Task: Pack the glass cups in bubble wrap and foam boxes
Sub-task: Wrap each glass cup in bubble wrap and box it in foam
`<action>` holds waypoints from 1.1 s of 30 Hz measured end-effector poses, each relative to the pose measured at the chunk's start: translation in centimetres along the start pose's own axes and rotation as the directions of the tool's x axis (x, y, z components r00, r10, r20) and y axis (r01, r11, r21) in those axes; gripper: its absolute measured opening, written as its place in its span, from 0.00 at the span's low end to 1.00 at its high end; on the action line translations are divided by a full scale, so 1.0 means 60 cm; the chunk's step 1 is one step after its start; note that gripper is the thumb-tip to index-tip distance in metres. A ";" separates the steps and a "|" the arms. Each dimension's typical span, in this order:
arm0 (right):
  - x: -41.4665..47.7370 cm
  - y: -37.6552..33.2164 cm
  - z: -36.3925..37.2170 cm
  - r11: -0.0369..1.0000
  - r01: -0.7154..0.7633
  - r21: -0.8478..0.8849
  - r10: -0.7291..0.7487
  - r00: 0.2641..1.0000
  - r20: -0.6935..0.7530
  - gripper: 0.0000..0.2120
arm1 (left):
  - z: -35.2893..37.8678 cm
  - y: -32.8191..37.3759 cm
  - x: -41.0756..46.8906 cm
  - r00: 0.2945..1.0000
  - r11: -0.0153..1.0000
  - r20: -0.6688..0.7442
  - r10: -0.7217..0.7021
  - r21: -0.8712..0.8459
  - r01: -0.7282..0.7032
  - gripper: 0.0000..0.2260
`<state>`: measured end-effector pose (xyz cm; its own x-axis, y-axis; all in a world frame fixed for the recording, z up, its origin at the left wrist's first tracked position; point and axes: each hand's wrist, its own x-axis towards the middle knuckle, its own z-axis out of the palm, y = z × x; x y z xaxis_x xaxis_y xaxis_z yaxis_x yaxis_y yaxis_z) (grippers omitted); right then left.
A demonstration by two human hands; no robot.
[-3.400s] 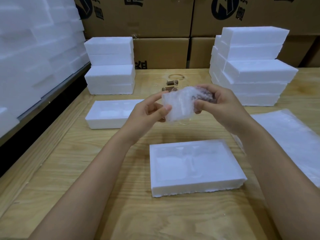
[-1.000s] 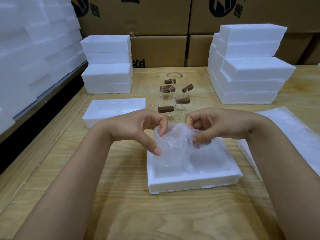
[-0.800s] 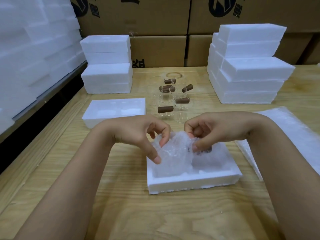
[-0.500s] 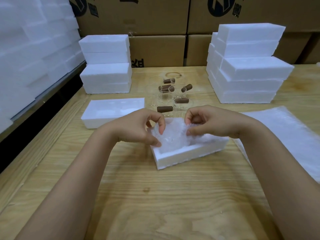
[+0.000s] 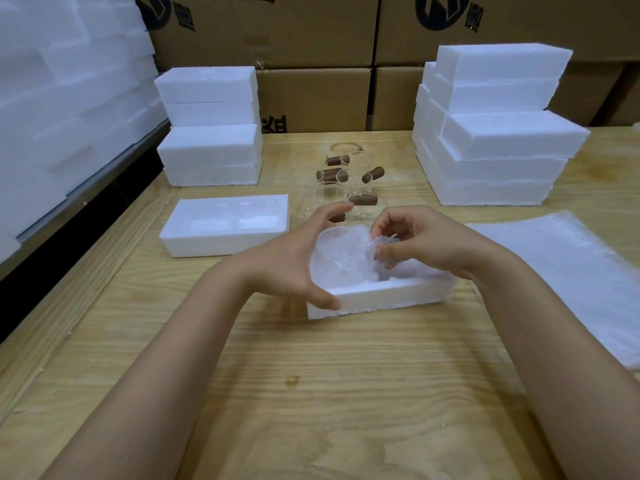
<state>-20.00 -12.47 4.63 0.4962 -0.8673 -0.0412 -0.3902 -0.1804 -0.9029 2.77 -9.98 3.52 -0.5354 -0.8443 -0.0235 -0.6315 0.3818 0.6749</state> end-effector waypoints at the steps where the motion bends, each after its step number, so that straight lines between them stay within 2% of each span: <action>1: -0.001 -0.002 -0.002 1.000 -0.012 -0.016 0.012 1.000 0.021 0.07 | -0.001 -0.003 0.000 1.000 1.000 0.011 0.005 -0.015 -0.005 0.53; 8: -0.004 -0.008 0.001 0.996 -0.048 -0.076 0.052 0.997 0.052 0.07 | 0.004 -0.009 0.000 0.999 0.989 0.038 0.016 -0.149 -0.010 0.50; 13: -0.009 -0.015 0.001 0.989 -0.024 -0.143 0.027 1.000 0.014 0.06 | 0.022 -0.005 0.005 0.987 0.987 -0.159 0.000 -0.159 -0.025 0.32; 17: -0.019 -0.030 -0.012 0.944 -0.001 -0.331 -0.008 1.000 -0.028 0.08 | 0.032 -0.014 0.008 0.966 0.992 -0.258 0.004 -0.123 -0.037 0.27; 19: -0.022 -0.031 -0.020 0.941 -0.001 -0.339 -0.013 0.999 -0.041 0.07 | 0.036 -0.017 0.008 0.958 0.992 -0.286 0.013 -0.113 -0.048 0.26; 25: -0.020 -0.016 -0.017 0.975 -0.047 -0.218 0.048 0.999 -0.002 0.04 | 0.040 -0.019 0.013 0.957 0.994 -0.289 -0.008 -0.110 -0.025 0.26; 27: -0.019 -0.015 -0.020 0.975 -0.048 -0.217 0.053 0.998 0.016 0.04 | 0.040 -0.018 0.012 0.963 0.990 -0.269 0.003 -0.135 -0.041 0.33; 29: -0.019 -0.014 -0.024 0.976 -0.054 -0.210 0.057 0.998 0.010 0.06 | 0.033 -0.013 0.007 0.954 0.949 -0.300 0.015 -0.296 -0.108 0.41; 30: -0.019 -0.013 -0.027 0.979 -0.059 -0.194 0.059 0.998 -0.005 0.07 | 0.026 -0.012 0.003 0.924 0.926 -0.382 0.017 -0.342 -0.158 0.41; 31: -0.020 -0.013 -0.030 0.984 -0.063 -0.166 0.058 0.998 -0.030 0.07 | 0.014 -0.013 -0.004 0.864 0.923 -0.504 0.015 -0.324 -0.205 0.38; 33: -0.022 -0.013 -0.039 0.996 -0.052 -0.075 0.043 0.993 -0.110 0.05 | -0.020 -0.032 -0.022 0.672 0.978 -0.740 0.027 -0.118 -0.170 0.29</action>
<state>-22.16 -12.26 6.37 0.3907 -0.9199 -0.0331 -0.4722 -0.1694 -0.8651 5.39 -10.06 3.13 0.0376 -0.8355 0.5483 -0.4603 0.4725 0.7516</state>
